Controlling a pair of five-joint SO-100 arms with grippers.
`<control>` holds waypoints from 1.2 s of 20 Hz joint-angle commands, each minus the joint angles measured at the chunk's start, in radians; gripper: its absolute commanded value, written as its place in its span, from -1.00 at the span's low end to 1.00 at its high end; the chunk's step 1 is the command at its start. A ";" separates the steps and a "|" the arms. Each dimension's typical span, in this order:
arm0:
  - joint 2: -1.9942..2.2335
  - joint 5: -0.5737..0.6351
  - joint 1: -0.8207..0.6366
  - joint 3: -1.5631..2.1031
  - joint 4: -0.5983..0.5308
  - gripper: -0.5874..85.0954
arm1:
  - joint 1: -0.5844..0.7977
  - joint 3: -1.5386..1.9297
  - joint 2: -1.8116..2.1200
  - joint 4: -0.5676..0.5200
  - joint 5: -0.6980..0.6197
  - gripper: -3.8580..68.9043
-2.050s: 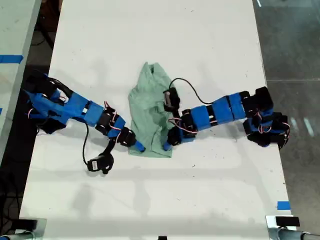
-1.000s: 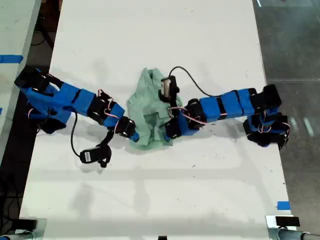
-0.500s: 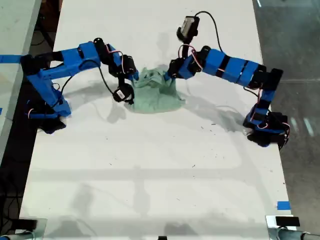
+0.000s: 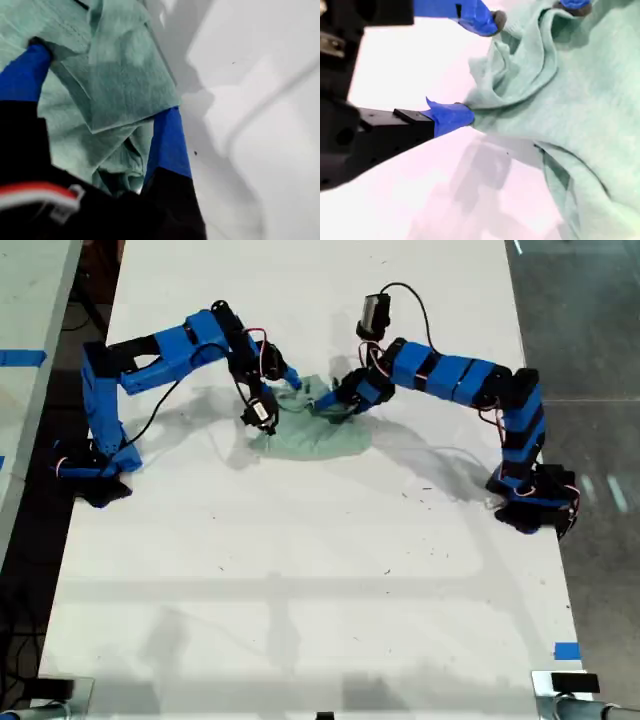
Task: Fold t shirt
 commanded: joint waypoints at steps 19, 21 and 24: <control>2.269 -0.353 0.718 1.985 -0.603 -0.97 | -0.707 1.822 2.310 0.020 0.337 -0.89; 2.269 -0.350 0.676 2.003 -0.426 -0.97 | -0.719 1.942 2.309 0.054 0.391 -0.86; 2.270 -0.345 0.657 2.040 -0.374 -0.90 | -0.695 1.982 2.307 0.107 0.465 -0.78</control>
